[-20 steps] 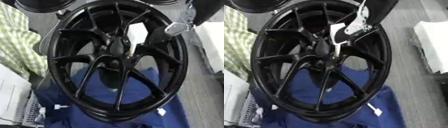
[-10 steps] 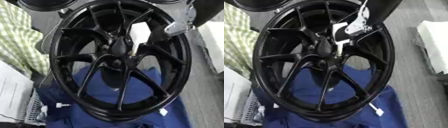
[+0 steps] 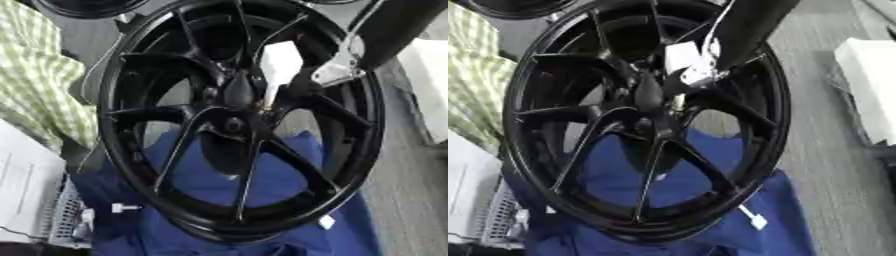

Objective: Pull the pin out of the wheel hub.

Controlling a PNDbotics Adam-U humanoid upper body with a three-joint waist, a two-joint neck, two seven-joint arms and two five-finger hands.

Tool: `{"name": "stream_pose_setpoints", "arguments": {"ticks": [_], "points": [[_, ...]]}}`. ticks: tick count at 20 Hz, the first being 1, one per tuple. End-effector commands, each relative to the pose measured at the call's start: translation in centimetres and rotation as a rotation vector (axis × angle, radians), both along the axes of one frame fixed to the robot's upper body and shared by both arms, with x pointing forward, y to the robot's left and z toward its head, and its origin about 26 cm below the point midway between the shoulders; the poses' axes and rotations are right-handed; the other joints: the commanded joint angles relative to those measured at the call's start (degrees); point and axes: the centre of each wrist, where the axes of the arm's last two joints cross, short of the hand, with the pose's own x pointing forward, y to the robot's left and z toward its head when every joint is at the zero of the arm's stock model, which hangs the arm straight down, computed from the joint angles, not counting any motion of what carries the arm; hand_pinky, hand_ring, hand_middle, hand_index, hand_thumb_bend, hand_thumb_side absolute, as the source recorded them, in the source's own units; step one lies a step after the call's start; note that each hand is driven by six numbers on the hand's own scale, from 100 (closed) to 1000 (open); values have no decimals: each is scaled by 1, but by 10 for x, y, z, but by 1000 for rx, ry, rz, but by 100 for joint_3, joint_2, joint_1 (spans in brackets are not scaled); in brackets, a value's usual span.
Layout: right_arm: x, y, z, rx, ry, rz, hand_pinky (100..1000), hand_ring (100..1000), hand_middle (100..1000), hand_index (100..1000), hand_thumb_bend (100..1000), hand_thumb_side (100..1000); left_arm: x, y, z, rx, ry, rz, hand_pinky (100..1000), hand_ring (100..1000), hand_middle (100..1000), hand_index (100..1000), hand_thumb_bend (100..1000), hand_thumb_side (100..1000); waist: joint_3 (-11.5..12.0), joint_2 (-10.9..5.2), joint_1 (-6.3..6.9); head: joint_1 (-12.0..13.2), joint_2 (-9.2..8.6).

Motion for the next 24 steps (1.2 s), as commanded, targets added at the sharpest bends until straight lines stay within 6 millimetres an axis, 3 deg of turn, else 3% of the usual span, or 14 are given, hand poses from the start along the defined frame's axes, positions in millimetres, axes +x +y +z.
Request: {"name": "stream_pose_setpoints", "arguments": {"ticks": [1, 24], "points": [[-5, 2, 4, -23, -14, -13, 865, 857, 816, 839, 610, 310, -4, 1, 14, 22, -32, 3, 777, 777, 722, 822, 602, 619, 15, -65, 24, 9, 22], [37, -9, -17, -76, -33, -138, 855, 834, 777, 813, 585, 250, -4, -1, 11, 14, -29, 3, 781, 776, 723, 821, 595, 626, 62, 107, 6, 82, -177]]}}
